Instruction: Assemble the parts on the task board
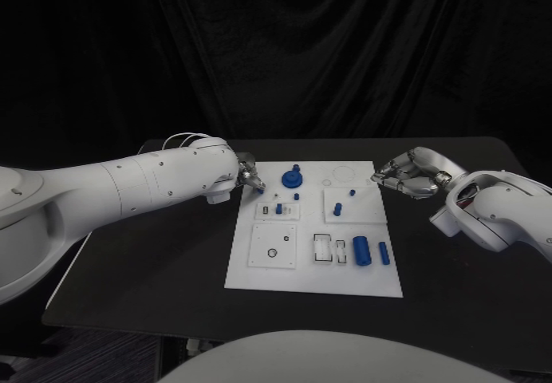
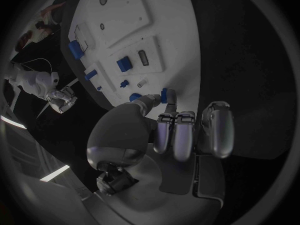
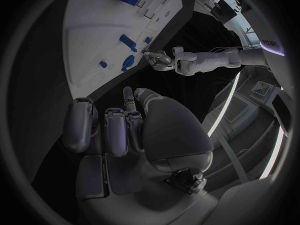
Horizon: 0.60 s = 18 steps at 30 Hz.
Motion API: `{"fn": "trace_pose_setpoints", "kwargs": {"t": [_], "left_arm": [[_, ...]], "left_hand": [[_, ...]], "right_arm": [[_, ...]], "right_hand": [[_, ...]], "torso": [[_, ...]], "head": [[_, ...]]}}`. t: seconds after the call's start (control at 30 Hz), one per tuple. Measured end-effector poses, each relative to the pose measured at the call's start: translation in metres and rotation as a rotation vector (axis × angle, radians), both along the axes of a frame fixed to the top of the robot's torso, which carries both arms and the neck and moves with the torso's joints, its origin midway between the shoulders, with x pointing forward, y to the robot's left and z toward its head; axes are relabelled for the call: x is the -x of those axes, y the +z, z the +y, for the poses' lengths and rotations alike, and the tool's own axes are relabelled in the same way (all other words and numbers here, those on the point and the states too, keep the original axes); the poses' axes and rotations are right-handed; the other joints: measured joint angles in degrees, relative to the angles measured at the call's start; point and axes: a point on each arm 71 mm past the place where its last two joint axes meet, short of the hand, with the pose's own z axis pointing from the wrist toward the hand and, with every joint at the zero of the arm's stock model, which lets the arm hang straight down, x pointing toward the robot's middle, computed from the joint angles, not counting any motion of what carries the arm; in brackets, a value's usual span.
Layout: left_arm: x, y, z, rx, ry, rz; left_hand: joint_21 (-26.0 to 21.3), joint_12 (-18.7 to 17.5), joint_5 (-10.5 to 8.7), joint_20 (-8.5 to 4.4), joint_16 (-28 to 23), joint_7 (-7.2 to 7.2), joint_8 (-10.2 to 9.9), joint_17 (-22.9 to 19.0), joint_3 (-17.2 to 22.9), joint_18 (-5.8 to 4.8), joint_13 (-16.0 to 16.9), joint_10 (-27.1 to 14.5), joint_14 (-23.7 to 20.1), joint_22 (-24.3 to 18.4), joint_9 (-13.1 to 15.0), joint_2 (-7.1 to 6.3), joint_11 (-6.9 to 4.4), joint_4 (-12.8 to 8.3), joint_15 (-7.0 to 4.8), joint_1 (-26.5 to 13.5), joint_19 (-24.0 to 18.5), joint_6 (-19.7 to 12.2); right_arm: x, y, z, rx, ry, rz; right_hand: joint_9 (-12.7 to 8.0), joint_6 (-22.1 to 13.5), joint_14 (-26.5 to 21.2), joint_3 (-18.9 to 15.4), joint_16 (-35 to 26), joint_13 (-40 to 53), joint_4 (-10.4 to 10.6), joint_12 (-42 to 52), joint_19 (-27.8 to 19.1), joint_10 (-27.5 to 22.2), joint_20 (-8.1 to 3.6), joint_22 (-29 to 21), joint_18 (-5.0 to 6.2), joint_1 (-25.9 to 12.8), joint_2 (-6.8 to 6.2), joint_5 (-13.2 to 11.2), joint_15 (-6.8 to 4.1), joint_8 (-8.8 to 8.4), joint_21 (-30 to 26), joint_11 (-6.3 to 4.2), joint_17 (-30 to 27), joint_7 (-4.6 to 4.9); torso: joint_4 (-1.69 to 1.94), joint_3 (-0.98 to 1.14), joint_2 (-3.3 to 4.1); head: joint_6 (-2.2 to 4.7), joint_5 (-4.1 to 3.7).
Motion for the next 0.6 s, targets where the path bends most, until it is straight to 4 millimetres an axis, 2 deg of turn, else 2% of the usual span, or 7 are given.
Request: {"fn": "trace_pose_setpoints", "kwargs": {"t": [0.1,0.13,0.4,0.5,0.53,0.6], "left_arm": [[0.001,0.000,0.000,0.001,-0.001,0.001],[0.001,-0.001,0.000,0.001,-0.001,0.001],[0.004,0.000,0.004,0.007,0.006,-0.007],[0.008,0.000,0.005,0.016,0.005,-0.014],[0.009,0.001,0.005,0.020,0.005,-0.017],[0.013,0.001,0.005,0.029,0.003,-0.023]], "left_hand": [[-0.1,0.0,-1.10,0.00,0.0,-0.06,-0.3,0.0,0.7,-0.01,0.0,0.0,0.0,0.0,-0.8,-0.88,0.00,0.4,0.00,0.0,0.0,0.9],[-0.1,0.0,-1.34,0.00,0.0,0.10,-0.4,0.0,2.6,0.00,0.0,0.0,0.0,0.0,-1.1,-1.22,0.00,-1.0,0.00,-0.3,0.0,1.2],[-0.1,0.0,-1.37,0.00,0.0,0.49,-0.4,0.0,4.0,0.00,0.0,0.0,0.0,0.0,-2.2,-1.90,0.00,-1.2,0.00,-1.2,0.0,2.4],[-0.1,0.0,-1.51,-0.26,0.0,0.70,-0.4,0.0,5.1,-0.01,0.0,-0.1,0.0,0.0,-2.6,-2.20,-0.11,-1.8,0.00,-2.4,0.3,3.0],[-0.1,0.0,-1.51,-0.33,0.0,0.73,-0.4,0.0,5.9,-0.01,0.0,-0.2,0.0,0.0,-2.7,-2.29,-0.19,-2.6,0.00,-2.6,0.3,3.2],[0.1,0.0,-1.72,-0.44,0.0,0.80,-0.4,0.0,5.9,-0.01,0.0,-0.2,-0.1,0.0,-3.0,-2.37,-0.19,-2.6,-0.08,-2.6,0.4,3.3]], "right_arm": [[0.000,0.000,0.000,0.001,-0.001,0.001],[0.000,0.000,0.000,0.001,-0.002,0.001],[-0.001,0.000,0.000,0.002,-0.002,0.002],[-0.001,0.000,-0.001,0.002,-0.003,0.002],[-0.001,0.000,-0.001,0.003,-0.004,0.002],[-0.001,0.000,-0.002,0.003,-0.005,0.002]], "right_hand": [[0.0,0.0,0.0,0.0,0.0,0.0,0.0,-0.2,0.0,0.0,0.00,0.0,0.00,0.0,0.00,0.2,0.00,0.00,0.0,0.00,0.0,0.00],[0.0,0.0,0.0,0.0,0.0,0.0,0.0,-0.3,0.0,0.0,0.00,0.0,0.00,0.0,0.00,0.2,0.00,0.00,0.0,0.00,0.0,0.00],[0.0,0.0,0.0,0.0,0.0,0.0,0.0,-0.3,0.0,0.0,0.00,0.0,0.00,0.0,0.00,0.2,0.00,0.00,0.0,0.00,0.0,0.00],[0.0,0.0,0.0,0.0,0.0,0.0,0.0,-0.3,0.0,0.0,0.00,0.0,0.00,0.0,0.00,0.2,0.00,0.00,0.0,0.00,0.0,0.00],[0.0,0.0,0.0,0.0,0.0,0.0,0.0,-0.3,0.0,0.0,0.00,0.0,0.00,0.0,0.00,0.2,0.00,0.00,0.0,0.00,0.0,0.00],[0.0,0.0,0.0,0.0,0.0,0.0,0.0,-0.3,0.0,0.0,0.00,0.0,0.01,0.0,0.00,0.2,0.00,0.00,0.0,0.00,0.0,0.00]], "torso": [[0.01,-0.02,-0.03],[0.01,-0.03,-0.04],[-0.01,-0.07,-0.06],[0.00,-0.07,-0.05],[0.00,-0.07,-0.05],[0.00,-0.07,-0.05]], "head": [[0.00,0.09],[0.00,0.10],[0.00,0.04],[0.00,0.02],[0.00,0.02],[0.00,-0.05]]}}
